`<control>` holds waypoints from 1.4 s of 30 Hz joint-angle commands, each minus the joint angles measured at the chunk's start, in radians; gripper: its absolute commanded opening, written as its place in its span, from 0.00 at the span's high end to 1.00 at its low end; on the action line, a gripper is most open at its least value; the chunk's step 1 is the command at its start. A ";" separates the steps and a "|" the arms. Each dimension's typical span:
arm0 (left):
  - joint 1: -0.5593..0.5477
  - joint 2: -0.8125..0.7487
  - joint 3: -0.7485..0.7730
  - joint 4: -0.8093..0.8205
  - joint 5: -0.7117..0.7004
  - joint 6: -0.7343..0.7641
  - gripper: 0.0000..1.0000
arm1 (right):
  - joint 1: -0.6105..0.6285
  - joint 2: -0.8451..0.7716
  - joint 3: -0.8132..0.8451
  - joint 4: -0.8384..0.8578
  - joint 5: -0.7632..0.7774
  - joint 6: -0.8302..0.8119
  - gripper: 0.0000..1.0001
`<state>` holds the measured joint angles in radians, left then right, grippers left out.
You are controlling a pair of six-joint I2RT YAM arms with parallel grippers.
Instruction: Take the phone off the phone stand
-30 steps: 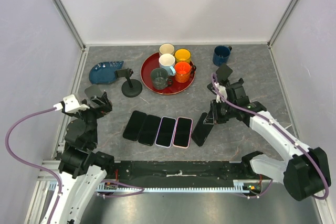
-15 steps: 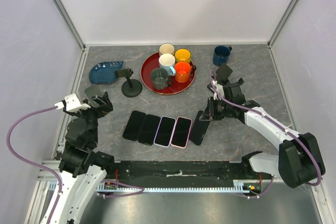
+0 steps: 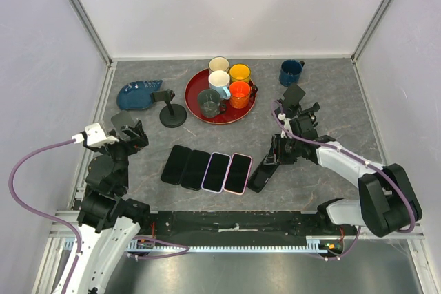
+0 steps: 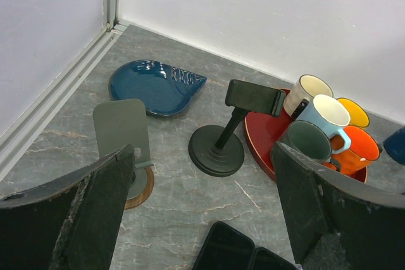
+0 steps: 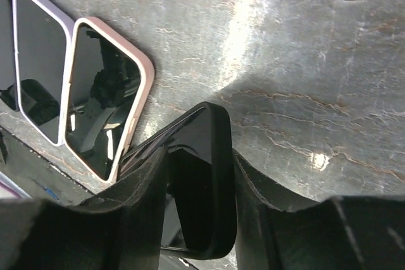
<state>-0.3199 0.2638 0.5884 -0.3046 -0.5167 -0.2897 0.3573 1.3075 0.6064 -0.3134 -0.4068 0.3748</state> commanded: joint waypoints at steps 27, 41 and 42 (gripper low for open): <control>0.007 -0.026 -0.002 0.021 0.018 0.018 0.05 | 0.190 0.081 -0.011 0.080 0.054 0.016 0.40; 0.007 -0.025 -0.002 0.019 0.012 0.015 0.05 | 0.187 -0.013 0.021 -0.079 0.342 0.022 0.13; 0.007 -0.024 -0.002 0.016 0.012 0.014 0.05 | 0.189 -0.013 0.024 -0.090 0.365 0.019 0.12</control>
<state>-0.3199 0.2409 0.5880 -0.3054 -0.5129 -0.2897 0.5461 1.3106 0.6006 -0.2996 -0.1967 0.3969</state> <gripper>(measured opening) 0.950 0.867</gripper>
